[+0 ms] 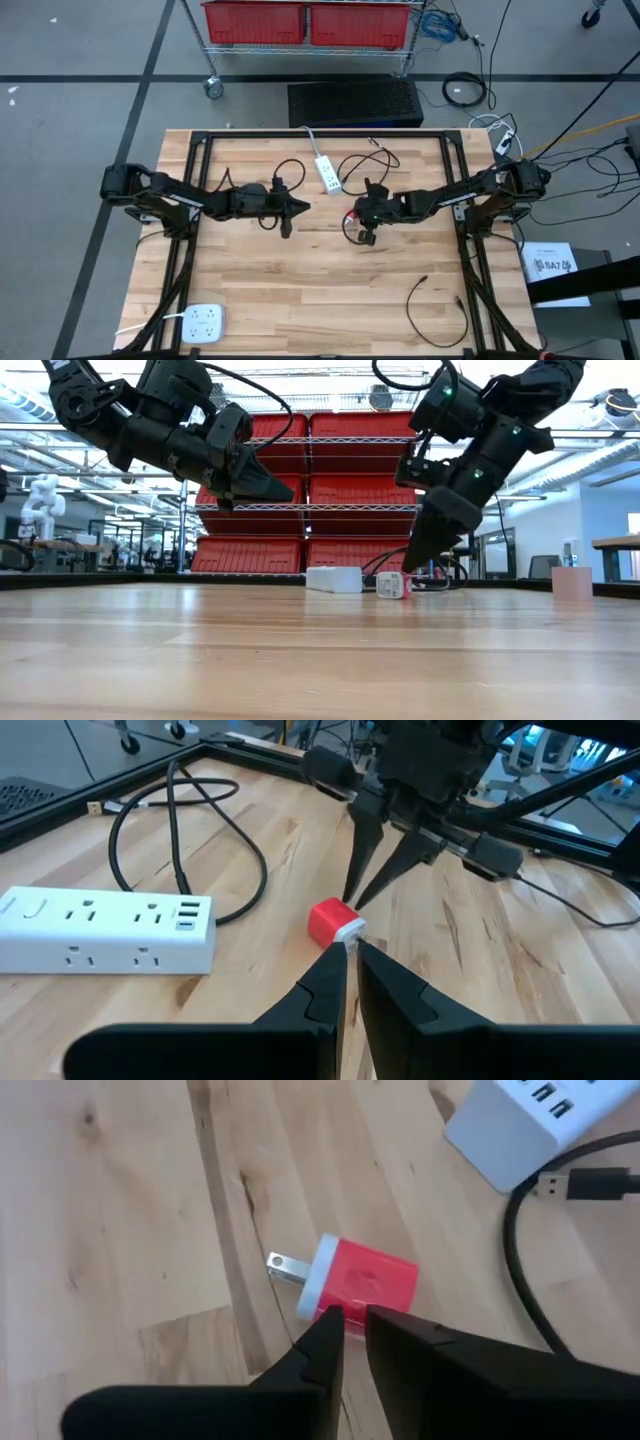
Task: Insert USB
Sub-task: Insert the pink charger adapter into the top white outlet extension
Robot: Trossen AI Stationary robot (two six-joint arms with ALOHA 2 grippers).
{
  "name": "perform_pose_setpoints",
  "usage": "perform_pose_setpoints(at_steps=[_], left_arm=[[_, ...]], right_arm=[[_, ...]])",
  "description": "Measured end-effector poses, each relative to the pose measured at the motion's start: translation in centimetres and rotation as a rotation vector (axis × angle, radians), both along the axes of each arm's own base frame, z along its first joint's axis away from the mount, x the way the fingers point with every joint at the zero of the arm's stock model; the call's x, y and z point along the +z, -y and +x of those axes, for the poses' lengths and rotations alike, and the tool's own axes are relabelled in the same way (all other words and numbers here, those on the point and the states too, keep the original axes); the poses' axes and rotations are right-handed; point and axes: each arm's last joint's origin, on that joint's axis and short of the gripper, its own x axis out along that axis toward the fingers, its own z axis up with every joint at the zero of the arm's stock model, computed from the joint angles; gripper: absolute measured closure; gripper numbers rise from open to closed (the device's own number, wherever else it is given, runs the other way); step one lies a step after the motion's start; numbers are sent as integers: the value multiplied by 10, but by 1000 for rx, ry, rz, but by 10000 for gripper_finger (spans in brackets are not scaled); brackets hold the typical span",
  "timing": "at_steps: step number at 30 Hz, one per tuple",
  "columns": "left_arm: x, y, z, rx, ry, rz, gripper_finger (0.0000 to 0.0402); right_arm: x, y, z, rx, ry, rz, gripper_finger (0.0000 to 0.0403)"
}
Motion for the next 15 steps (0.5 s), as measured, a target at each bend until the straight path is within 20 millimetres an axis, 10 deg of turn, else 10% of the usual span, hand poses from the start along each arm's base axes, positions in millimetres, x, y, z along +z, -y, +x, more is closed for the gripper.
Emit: perform_pose_setpoints(at_steps=[15], left_arm=[[0,0,0,0,1,0,366]], right_arm=[[-1,-6,-2,-40,-17,-8,365]])
